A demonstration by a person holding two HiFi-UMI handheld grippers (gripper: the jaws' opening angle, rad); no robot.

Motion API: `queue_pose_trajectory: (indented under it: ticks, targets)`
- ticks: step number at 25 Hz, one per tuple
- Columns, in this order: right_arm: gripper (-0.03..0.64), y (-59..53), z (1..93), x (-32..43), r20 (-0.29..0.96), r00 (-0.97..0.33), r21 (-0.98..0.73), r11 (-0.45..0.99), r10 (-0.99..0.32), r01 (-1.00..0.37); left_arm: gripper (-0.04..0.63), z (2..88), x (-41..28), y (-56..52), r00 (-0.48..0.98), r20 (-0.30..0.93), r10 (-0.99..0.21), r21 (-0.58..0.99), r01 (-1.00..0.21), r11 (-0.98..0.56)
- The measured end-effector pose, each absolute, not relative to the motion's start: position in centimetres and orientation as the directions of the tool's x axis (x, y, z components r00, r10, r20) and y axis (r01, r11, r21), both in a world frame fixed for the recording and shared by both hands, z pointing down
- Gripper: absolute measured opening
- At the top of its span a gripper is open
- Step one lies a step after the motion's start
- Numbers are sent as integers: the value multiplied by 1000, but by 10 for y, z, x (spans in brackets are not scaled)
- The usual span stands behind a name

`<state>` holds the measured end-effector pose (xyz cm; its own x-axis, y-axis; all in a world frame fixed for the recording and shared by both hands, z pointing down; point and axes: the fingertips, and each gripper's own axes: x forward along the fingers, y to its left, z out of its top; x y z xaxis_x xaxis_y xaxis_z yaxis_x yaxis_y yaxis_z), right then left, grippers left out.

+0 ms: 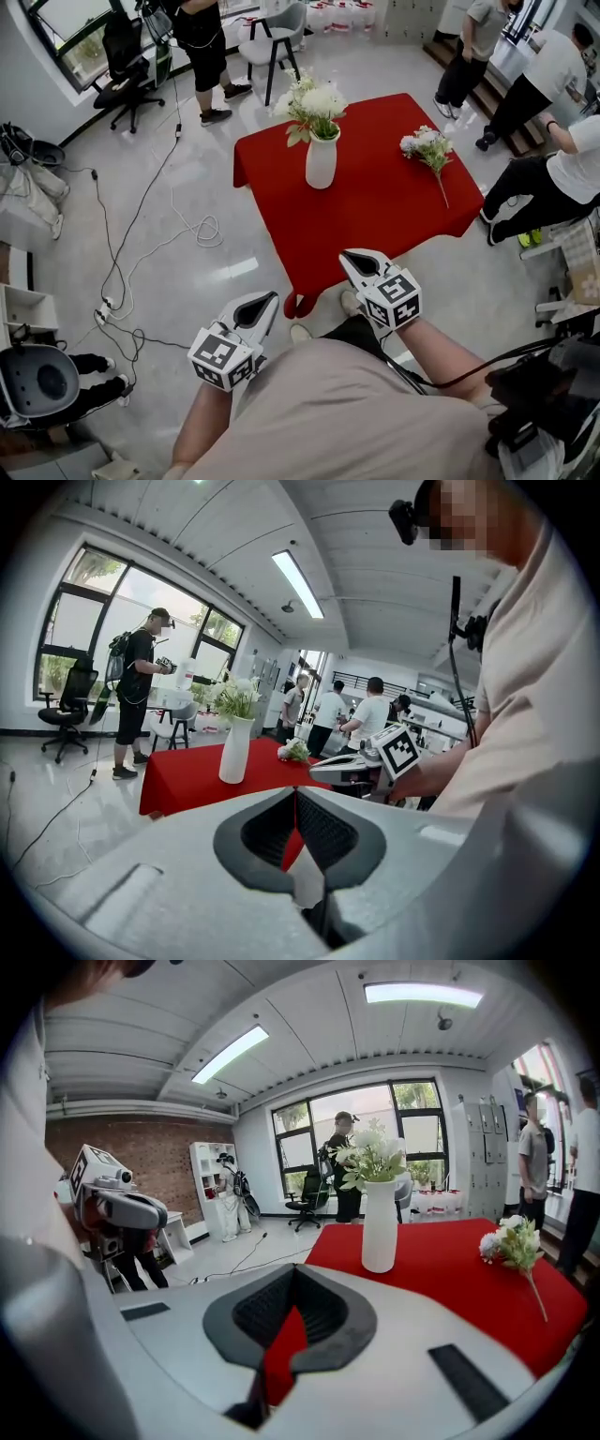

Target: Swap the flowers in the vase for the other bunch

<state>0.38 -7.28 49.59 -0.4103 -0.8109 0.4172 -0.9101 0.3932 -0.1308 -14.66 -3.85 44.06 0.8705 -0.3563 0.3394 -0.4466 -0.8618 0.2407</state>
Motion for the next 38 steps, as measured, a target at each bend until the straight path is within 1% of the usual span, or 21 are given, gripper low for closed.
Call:
queue_pose_trajectory:
  ticks: [9,38]
  targets:
    - [12,-58,494,-21,420,-443,-133,429,-792,-893,8,440,-149,-36,874,336,-351,233,-439,-868]
    - [12,-47,498,-51,434,-501,-122,502,-749,-856,8,447,-146,-25,884,338,-323,234,-411,-881]
